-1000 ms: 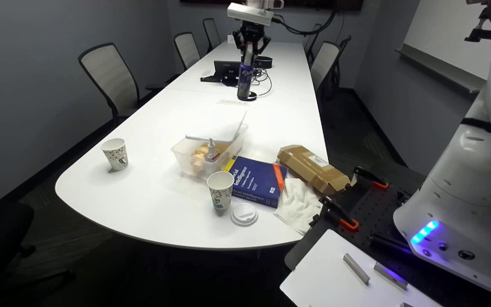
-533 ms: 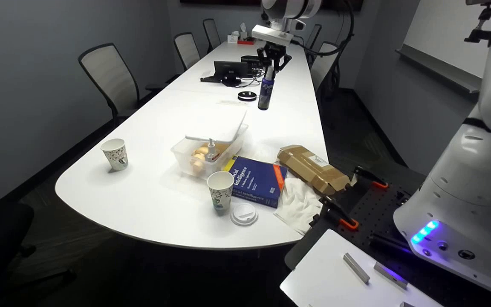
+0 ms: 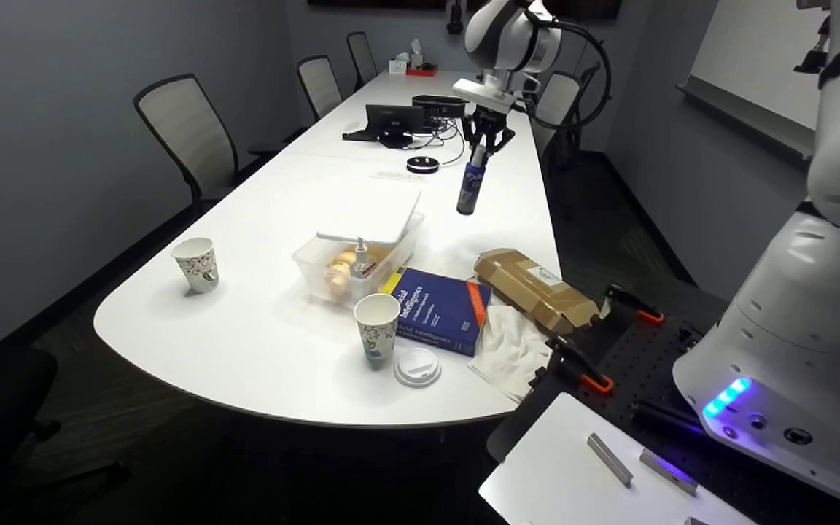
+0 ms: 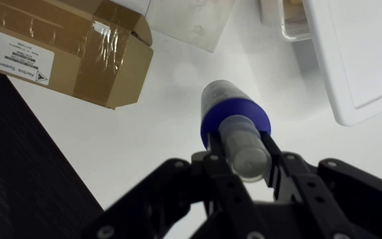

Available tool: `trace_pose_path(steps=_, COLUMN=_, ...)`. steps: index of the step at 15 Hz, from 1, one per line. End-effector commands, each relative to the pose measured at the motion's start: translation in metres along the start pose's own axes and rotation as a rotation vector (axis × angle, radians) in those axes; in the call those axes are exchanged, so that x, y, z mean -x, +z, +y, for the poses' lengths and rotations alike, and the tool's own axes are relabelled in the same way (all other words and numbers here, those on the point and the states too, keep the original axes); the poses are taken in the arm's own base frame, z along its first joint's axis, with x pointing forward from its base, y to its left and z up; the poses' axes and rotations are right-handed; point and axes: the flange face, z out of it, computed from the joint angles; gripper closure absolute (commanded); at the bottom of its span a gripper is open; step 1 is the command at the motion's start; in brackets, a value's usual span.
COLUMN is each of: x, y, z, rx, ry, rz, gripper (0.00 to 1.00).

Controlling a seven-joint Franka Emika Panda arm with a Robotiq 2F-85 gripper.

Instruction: Move the spray bottle and place it to the right of the book next to the box

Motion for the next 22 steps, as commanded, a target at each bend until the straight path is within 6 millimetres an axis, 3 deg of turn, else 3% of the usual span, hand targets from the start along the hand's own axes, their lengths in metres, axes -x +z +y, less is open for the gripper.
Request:
trace_pose_path(steps=1, x=-0.013, y=0.018, z=0.003, rx=-0.025, ry=0.029, rz=-0.021, gripper=0.92)
trace_pose_path(steps=13, x=-0.02, y=0.091, z=0.027, rx=0.001, ry=0.122, rz=-0.047, gripper=0.92)
trace_pose_path(steps=20, x=-0.018, y=0.112, z=0.028, rx=0.039, ry=0.13, rz=-0.061, gripper=0.92)
trace_pose_path(steps=21, x=-0.018, y=0.113, z=0.027, rx=0.041, ry=0.128, rz=-0.062, gripper=0.53)
trace_pose_path(steps=22, x=-0.018, y=0.111, z=0.026, rx=0.04, ry=0.127, rz=-0.06, gripper=0.44)
